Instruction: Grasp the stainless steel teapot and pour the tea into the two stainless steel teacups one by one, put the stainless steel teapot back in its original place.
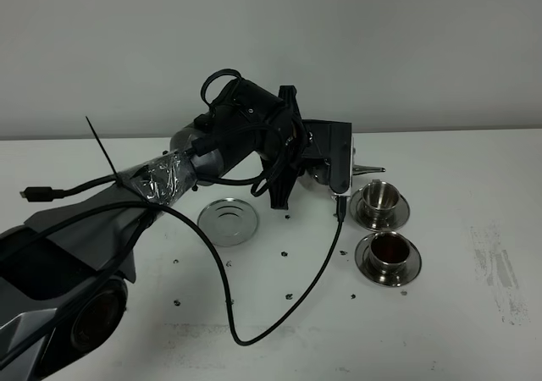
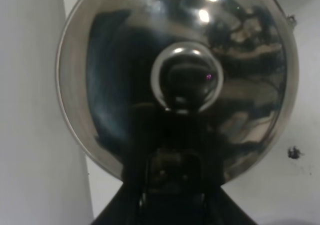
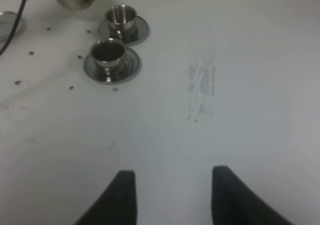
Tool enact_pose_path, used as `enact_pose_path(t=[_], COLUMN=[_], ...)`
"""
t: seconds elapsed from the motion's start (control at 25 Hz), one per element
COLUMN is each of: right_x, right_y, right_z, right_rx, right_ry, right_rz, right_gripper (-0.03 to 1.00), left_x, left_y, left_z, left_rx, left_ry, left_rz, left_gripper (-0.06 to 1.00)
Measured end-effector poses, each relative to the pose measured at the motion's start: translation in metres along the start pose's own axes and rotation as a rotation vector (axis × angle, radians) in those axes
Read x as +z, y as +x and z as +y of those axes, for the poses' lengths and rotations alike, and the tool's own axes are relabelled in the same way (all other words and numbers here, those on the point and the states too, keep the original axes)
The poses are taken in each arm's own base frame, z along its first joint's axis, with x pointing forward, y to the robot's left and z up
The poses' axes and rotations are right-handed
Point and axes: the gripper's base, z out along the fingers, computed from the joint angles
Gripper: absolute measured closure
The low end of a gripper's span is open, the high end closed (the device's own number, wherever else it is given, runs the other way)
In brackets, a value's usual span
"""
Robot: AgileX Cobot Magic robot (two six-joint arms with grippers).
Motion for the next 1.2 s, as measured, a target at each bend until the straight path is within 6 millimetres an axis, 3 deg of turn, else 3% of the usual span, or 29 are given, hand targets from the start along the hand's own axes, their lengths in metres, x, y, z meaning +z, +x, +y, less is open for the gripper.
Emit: enact_pose_path(t=[0.44,0.72,1.2], right_x=[0.000,0.000,0.000], right_y=[0.000,0.000,0.000], right_z=[0.000,0.000,0.000], right_rx=[0.000,0.000,0.000], right_ry=[0.000,0.000,0.000], right_rz=[0.000,0.000,0.000], right_gripper=[0.63,0.63,0.63], left_x=[0.004,0.012,0.010], left_y=[0.003,-0.006,-0.012], left_z=[0.002,-0.006,0.000], left_rx=[0.122,0.198,0.314], left_ry=[-0.056,-0.067,-0.151], left_rz=[0.058,0.068,0.092], left_gripper=[0.72,0.72,0.72])
